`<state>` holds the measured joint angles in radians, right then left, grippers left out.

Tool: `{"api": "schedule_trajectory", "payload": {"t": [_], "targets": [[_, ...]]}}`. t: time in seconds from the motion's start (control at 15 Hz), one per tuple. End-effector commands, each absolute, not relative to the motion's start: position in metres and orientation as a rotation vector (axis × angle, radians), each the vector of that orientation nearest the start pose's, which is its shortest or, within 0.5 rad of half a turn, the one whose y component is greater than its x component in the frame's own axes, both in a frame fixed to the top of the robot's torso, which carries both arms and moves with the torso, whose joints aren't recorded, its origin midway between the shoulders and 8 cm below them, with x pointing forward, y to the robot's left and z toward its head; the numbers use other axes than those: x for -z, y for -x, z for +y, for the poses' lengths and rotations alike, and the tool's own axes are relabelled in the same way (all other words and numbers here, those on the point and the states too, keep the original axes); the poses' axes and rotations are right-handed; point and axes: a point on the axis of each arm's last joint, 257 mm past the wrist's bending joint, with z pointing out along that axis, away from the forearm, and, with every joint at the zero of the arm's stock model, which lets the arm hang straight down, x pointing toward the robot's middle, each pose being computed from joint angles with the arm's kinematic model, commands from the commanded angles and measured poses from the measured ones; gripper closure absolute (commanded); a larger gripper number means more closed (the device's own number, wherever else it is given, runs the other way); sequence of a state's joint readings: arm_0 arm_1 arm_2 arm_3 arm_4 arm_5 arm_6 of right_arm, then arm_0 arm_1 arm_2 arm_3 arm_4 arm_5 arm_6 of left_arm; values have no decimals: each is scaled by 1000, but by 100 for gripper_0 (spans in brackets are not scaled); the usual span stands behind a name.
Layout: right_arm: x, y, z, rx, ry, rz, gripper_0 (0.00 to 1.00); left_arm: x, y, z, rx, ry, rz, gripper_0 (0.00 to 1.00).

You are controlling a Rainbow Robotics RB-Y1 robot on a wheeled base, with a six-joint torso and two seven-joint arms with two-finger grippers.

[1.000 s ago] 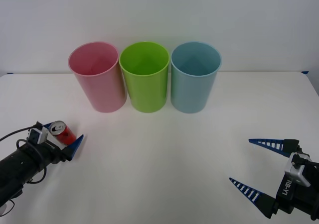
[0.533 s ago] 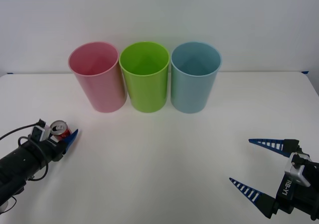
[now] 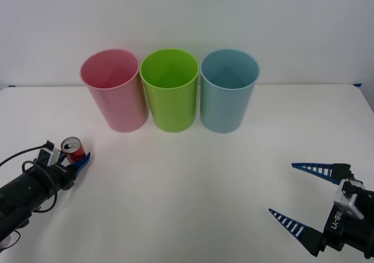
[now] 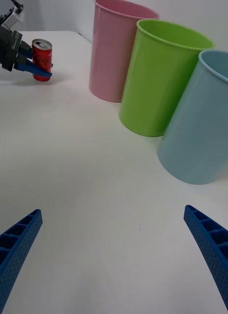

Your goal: Put cans in the blue bin and PET bottles in the pink bin and trash in the green bin.

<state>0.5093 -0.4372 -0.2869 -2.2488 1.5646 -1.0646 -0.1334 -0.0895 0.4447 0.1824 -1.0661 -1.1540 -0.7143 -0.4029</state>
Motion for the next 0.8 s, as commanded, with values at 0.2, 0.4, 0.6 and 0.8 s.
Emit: {"api": "schedule_trajectory", "payload": {"t": [0.2, 0.4, 0.6, 0.8], "targets": [[197, -311, -202, -289, 1083, 1593, 0, 320, -507, 336, 129, -556, 1711, 99], [197, -311, -202, -289, 1083, 1593, 0, 315, -509, 335, 139, -556, 1701, 100], [197, -311, -202, -289, 1083, 1593, 0, 310, -508, 336, 153, -567, 1689, 100], [197, -311, -202, -289, 1083, 1593, 0, 297, -499, 325, 230, -613, 1650, 100]]}}
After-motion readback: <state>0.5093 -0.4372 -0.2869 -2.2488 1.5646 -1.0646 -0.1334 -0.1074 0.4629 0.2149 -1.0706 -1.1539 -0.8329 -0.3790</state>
